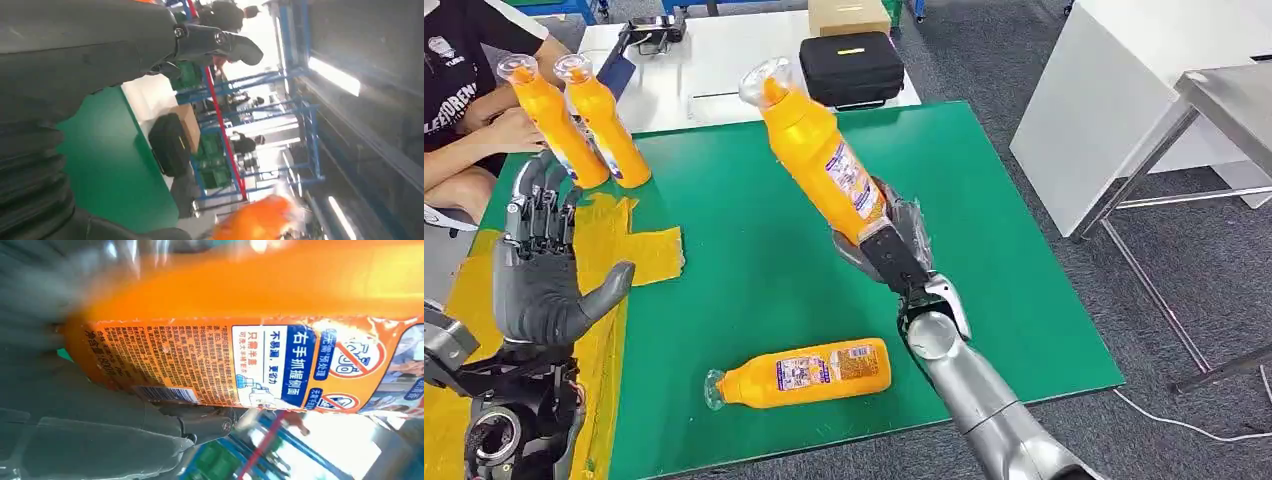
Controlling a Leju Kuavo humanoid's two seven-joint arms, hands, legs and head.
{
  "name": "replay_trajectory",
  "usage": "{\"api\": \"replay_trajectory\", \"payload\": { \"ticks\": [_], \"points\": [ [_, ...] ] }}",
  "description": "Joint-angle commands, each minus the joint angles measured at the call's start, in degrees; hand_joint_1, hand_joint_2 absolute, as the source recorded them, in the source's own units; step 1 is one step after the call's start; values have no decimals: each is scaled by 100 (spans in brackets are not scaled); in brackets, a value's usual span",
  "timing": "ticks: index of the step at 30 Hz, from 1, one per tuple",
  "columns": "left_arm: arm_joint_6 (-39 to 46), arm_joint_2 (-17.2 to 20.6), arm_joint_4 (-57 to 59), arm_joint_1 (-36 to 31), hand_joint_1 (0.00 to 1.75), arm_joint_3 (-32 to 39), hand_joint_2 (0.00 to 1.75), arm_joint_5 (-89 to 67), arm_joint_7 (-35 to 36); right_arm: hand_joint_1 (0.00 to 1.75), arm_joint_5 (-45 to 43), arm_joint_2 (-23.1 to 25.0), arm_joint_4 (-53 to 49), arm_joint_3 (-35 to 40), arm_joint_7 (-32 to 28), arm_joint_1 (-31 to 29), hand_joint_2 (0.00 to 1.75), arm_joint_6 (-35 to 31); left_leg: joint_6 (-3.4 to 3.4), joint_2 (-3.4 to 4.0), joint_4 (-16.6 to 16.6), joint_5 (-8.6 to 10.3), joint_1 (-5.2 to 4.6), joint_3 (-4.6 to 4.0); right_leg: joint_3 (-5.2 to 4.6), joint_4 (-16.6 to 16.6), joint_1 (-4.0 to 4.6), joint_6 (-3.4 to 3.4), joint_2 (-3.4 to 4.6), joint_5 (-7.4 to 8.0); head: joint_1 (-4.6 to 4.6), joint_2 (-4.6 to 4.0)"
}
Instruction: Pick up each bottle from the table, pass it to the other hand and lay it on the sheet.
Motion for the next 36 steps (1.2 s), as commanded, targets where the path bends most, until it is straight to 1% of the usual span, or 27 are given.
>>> {"api": "replay_trajectory", "payload": {
  "ticks": [1,3,4,5,8,9,11,12,15,17,20,21,23,24,28,31,32,34,36],
  "points": [
    [-82,399,584,-511,0,-697,175,-58,161,175,-423,-81,-862,-115,-199,213,175,-160,-6,-18,-3,-1,1,10,17,-2,0,-8,-4,-8,0,0],
    [-167,486,646,-538,0,-827,175,-42,256,175,-569,-84,-882,-67,-307,220,175,-71,-10,-17,-6,-10,-1,34,38,-3,-4,-14,8,-18,2,0],
    [-251,539,695,-573,0,-926,175,-25,317,175,-809,-98,-885,5,-394,212,175,175,-8,-9,-6,-7,0,26,29,-4,-3,-10,11,-12,0,0],
    [-321,578,760,-634,0,-1039,175,-50,334,175,-1177,-149,-876,106,-505,189,175,623,-6,-8,-6,-5,0,19,22,-3,-2,-8,9,-9,2,0],
    [-321,556,799,-662,0,-1066,175,-47,331,175,-1189,-149,-834,114,-515,180,175,638,-5,-8,-4,-1,1,11,13,-3,-1,-6,6,-6,0,0],
    [-321,556,799,-662,0,-1066,175,-47,331,175,-1189,-149,-834,114,-515,180,175,638,-7,-7,-4,-9,1,27,30,-4,-1,-10,14,-13,2,0],
    [-321,556,799,-662,0,-1066,175,-47,331,175,-1189,-149,-834,114,-515,180,175,638,-5,-3,-3,-4,1,14,16,-3,-1,-6,12,-6,2,0],
    [-321,556,799,-662,0,-1066,175,-47,331,175,-1189,-149,-834,114,-515,180,175,638,-7,-4,-4,-9,0,29,31,-3,-3,-10,19,-13,0,0],
    [-321,556,799,-662,0,-1066,175,-47,331,175,-1189,-149,-834,114,-515,180,175,638,-4,-2,-3,-1,0,9,11,-2,-1,-5,11,-3,2,0],
    [-481,617,832,-746,0,-1192,175,-41,353,175,-1298,-297,-799,323,-783,102,175,1111,-9,-1,-6,-11,-1,36,37,-5,-4,-13,26,-13,2,2],
    [-591,614,904,-872,0,-1366,175,-63,364,175,-1414,-353,-642,501,-952,5,175,1676,-5,-7,-2,-2,1,12,16,-2,0,-7,10,-6,2,0],
    [-613,602,915,-912,0,-1430,175,-70,368,175,-1344,-360,-570,590,-977,-50,175,1817,-7,-9,-3,-6,0,22,26,-2,-2,-10,13,-10,0,2],
    [-655,593,904,-960,0,-1521,175,-79,379,175,-1161,-343,-458,762,-964,-153,175,1995,-5,1,-2,-4,1,11,13,-2,0,-6,16,-4,2,0],
    [-682,597,892,-967,0,-1555,175,-73,387,175,-1114,-315,-426,787,-945,-178,175,2026,-7,3,-2,-9,0,23,25,-2,-2,-9,25,-9,2,0],
    [-791,604,801,-930,0,-1682,175,-11,419,175,-998,-230,-308,935,-895,-280,175,2173,-6,5,-1,-6,1,17,18,-1,0,-8,23,-6,2,0],
    [-811,593,774,-934,0,-1750,175,-11,426,175,-930,-171,-276,1063,-888,-312,175,2250,-12,17,-3,-21,1,51,51,-4,-3,-17,52,-17,0,2],
    [-820,593,790,-956,0,-1772,175,-11,430,175,-911,-162,-285,1106,-890,-305,175,2270,-9,14,-2,-13,0,31,30,-1,-2,-12,41,-10,2,0],
    [-814,561,840,-990,0,-1771,175,32,503,175,-825,-184,-310,1242,-908,-309,175,2366,-12,8,-5,-16,1,44,45,-4,-2,-16,41,-16,2,2],
    [-816,533,859,-996,0,-1760,175,61,529,175,-754,-200,-299,1337,-922,-331,175,2405,-8,5,-5,-9,0,27,30,-3,-2,-11,27,-10,2,0]
  ]
}}
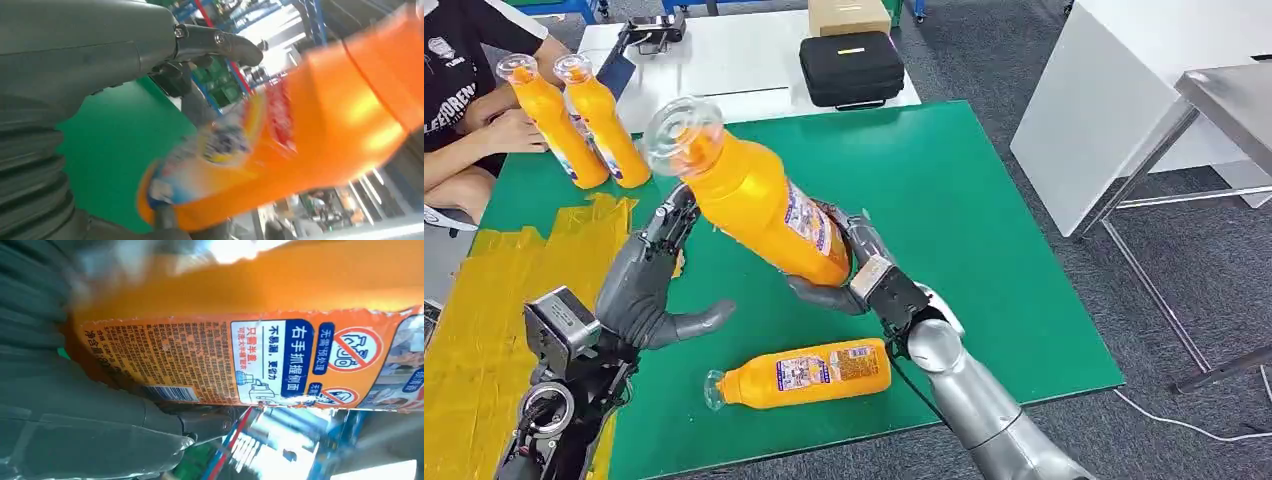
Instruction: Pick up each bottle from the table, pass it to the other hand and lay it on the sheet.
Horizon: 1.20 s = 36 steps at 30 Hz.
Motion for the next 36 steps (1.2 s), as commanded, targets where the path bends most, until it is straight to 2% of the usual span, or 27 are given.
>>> {"api": "replay_trajectory", "payload": {
  "ticks": [1,2,3,8,10,14,21,24,26,29,30,31,32,35,36],
  "points": [
    [-51,39,362,-310,0,-294,175,123,180,175,218,-50,447,727,-4,-392,175,199,-10,5,-5,-14,1,40,39,-6,-2,-14,30,-13,-2,0],
    [-60,21,373,-316,0,-286,175,138,200,175,229,-56,462,757,-3,-405,175,207,-5,3,-3,-4,0,12,12,-3,-1,-6,14,-3,0,0],
    [-71,2,379,-322,0,-277,175,148,215,175,275,-76,480,819,-5,-427,175,219,-8,6,-3,-13,0,33,33,-4,-3,-12,28,-12,0,0],
    [-71,2,379,-322,0,-277,175,148,215,175,275,-76,480,819,-5,-427,175,219,-4,-1,-3,-3,0,13,13,-3,-1,-6,11,-4,0,0],
    [-95,1,363,-312,0,-264,175,173,225,175,435,-109,501,923,40,-463,175,182,-9,1,-4,-13,-1,38,38,-5,-4,-13,26,-14,0,0],
    [-204,30,218,-258,0,-300,175,257,196,175,571,-72,573,995,135,-492,175,42,-4,2,-3,-3,0,12,11,-4,-1,-6,15,-3,0,0],
    [-288,-1,193,-323,0,-412,175,308,274,175,820,-21,686,1177,257,-575,175,-43,-8,5,-2,-12,1,30,30,-4,-1,-11,26,-11,0,0],
    [-313,-6,240,-378,0,-453,175,366,286,175,884,-15,779,1215,285,-595,175,-70,-4,0,-2,-4,1,12,13,-3,0,-6,12,-4,0,0],
    [-339,-20,278,-415,0,-475,175,461,307,175,968,-11,833,1238,296,-614,175,-122,-9,2,-3,-14,1,37,38,-5,-2,-12,26,-14,2,0],
    [-497,-56,309,-388,0,-474,175,900,337,175,1007,-15,796,1183,294,-582,175,-198,-5,-3,-2,-4,1,15,16,-4,0,-7,12,-5,0,0],
    [-512,-75,318,-369,10,-459,175,1033,355,175,1018,-24,789,1157,327,-571,175,-232,-5,-4,-3,-5,1,19,20,-5,-1,-7,12,-7,0,0],
    [-517,-86,323,-353,89,-445,175,1107,362,175,1015,-47,791,1152,327,-562,175,-229,-6,-2,-3,-9,2,25,27,-6,0,-9,17,-9,0,0],
    [-541,-100,334,-327,152,-434,175,1242,374,175,1017,-85,813,1135,324,-550,175,-240,-5,-2,-3,-5,1,18,19,-5,-1,-7,14,-6,0,0],
    [-554,-74,337,-331,152,-447,175,1256,376,175,1022,-100,839,1126,312,-545,175,-254,-4,-4,-4,-4,1,18,19,-7,-1,-6,10,-6,0,0],
    [-564,-92,345,-320,173,-425,175,1351,381,175,1025,-95,858,1128,304,-551,175,-259,-4,-5,-4,-3,1,13,15,-6,0,-6,7,-4,0,0]
  ]
}}
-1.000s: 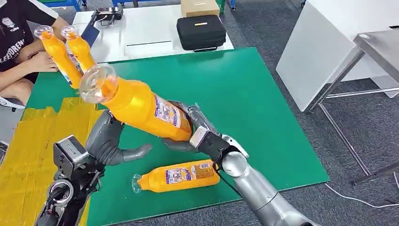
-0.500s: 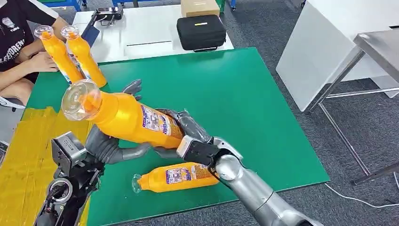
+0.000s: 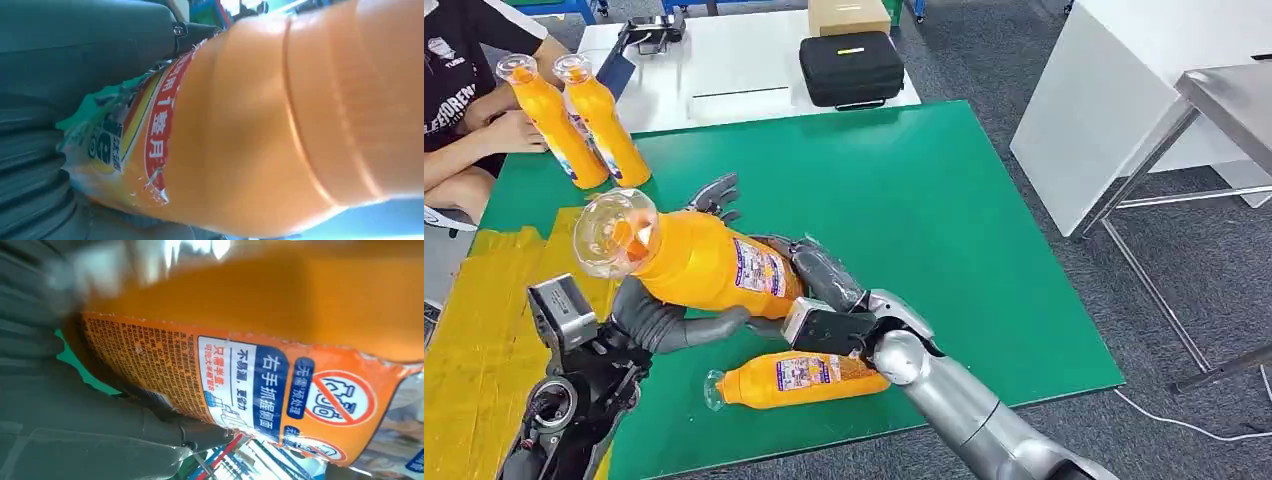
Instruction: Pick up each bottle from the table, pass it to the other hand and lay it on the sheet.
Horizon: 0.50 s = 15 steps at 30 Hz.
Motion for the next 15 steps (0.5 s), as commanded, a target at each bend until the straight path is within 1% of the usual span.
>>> {"api": "replay_trajectory", "payload": {
  "ticks": [1,2,4,6,7,8,10,13,15],
  "points": [
    [-88,-77,311,-206,175,-166,175,299,43,175,22,-95,500,206,35,-239,175,-34,-3,-4,-3,-2,2,10,13,-6,1,-5,6,-3,0,0],
    [-93,-75,315,-206,175,-164,175,326,48,175,26,-95,500,207,29,-238,175,-44,-6,-5,-3,-7,2,24,28,-7,0,-9,13,-8,0,0],
    [-173,-71,325,-206,175,-155,175,534,71,175,25,-88,504,244,14,-253,175,-49,-4,-3,-3,-4,1,14,17,-5,0,-6,10,-4,0,0],
    [-179,-63,312,-225,175,-151,175,563,73,175,22,-69,504,268,13,-274,175,-48,-9,-1,-6,-15,2,44,48,-9,-1,-14,26,-15,-2,0],
    [-176,-60,305,-227,175,-146,175,594,80,175,19,-68,524,282,13,-288,175,-50,-5,-5,-4,-5,0,18,22,-5,-1,-7,10,-7,0,0],
    [-175,-53,302,-234,175,-152,175,627,90,175,11,-67,557,299,4,-305,175,-73,-7,-5,-5,-11,2,34,39,-9,-1,-11,17,-12,0,0],
    [-151,-23,299,-243,175,-174,175,711,106,175,-67,-91,550,353,-72,-309,175,-166,-4,-1,-2,-4,2,14,17,-5,1,-6,13,-4,0,0],
    [-115,18,258,-182,175,-151,175,745,106,175,-76,-201,98,394,165,-209,175,-127,-6,-4,-2,-9,1,25,28,-5,-1,-9,15,-10,2,0],
    [-94,12,242,-168,175,-130,175,759,95,175,-53,-222,27,389,276,-195,175,-147,-3,-4,-3,-3,-1,11,12,-3,-2,-5,8,-5,-2,0]
  ]
}}
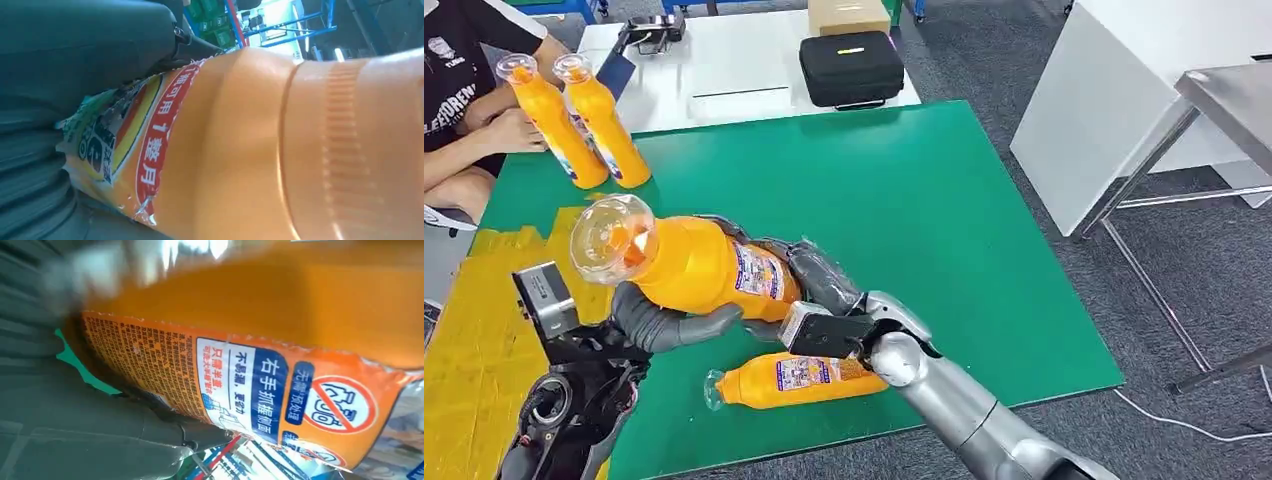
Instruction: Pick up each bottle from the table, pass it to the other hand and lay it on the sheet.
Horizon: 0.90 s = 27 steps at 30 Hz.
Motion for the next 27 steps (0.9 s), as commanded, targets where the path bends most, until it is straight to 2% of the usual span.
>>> {"api": "replay_trajectory", "payload": {
  "ticks": [1,5,6,7,11,17,19,21,22,24,27],
  "points": [
    [35,1,174,-176,175,-123,175,102,-6,175,-7,-211,-59,239,358,-158,175,-75,-5,-4,-2,-9,0,24,27,-5,-2,-8,15,-11,0,0],
    [259,-10,45,-161,175,58,175,-30,-99,175,7,-235,-194,68,342,-110,175,-351,-6,-6,-2,-8,2,22,26,-5,0,-8,12,-10,0,0],
    [258,5,36,-172,175,77,175,-30,-99,44,7,-249,-211,57,340,-121,175,-349,-7,-6,-1,-14,1,33,38,-5,-2,-11,18,-15,-2,0],
    [428,-45,-9,-129,175,192,175,-147,-136,0,84,-259,-334,-16,386,-61,175,-513,-7,-4,-1,-11,1,26,29,-4,-2,-10,16,-12,0,0],
    [589,-13,-50,-51,175,709,175,-157,-144,0,149,-477,-1067,-308,619,82,175,-658,-5,-7,2,-7,0,11,15,1,-2,-8,10,-10,0,0],
    [753,-39,-37,30,175,932,175,-277,-202,0,243,-527,-1349,-457,667,183,175,-772,-7,0,-1,-12,1,25,29,-4,-1,-10,21,-12,0,0],
    [1016,-9,-35,53,175,1055,175,-811,-279,0,435,-607,-1586,-553,803,243,175,-859,-3,-4,-2,-3,-1,5,8,-2,-1,-5,6,-4,0,0],
    [1017,-17,-23,60,175,1074,175,-816,-282,0,450,-635,-1651,-575,822,262,175,-857,-9,-2,0,-20,0,39,44,-3,-3,-13,25,-21,-2,0],
    [1017,-17,-23,60,175,1074,175,-816,-282,0,450,-635,-1651,-575,822,262,175,-857,-3,-2,-2,-3,0,7,10,-3,-1,-5,10,-4,0,0],
    [1017,-17,-23,60,175,1074,175,-816,-282,0,450,-635,-1651,-575,822,262,175,-857,-7,-3,-1,-12,0,27,31,-3,-2,-10,19,-14,-2,0],
    [2654,20,64,66,175,1073,175,-4080,-285,0,841,-709,-1978,-821,1066,434,175,-990,-5,-7,-2,-6,0,14,19,-3,-1,-7,8,-8,-2,2]
  ]
}}
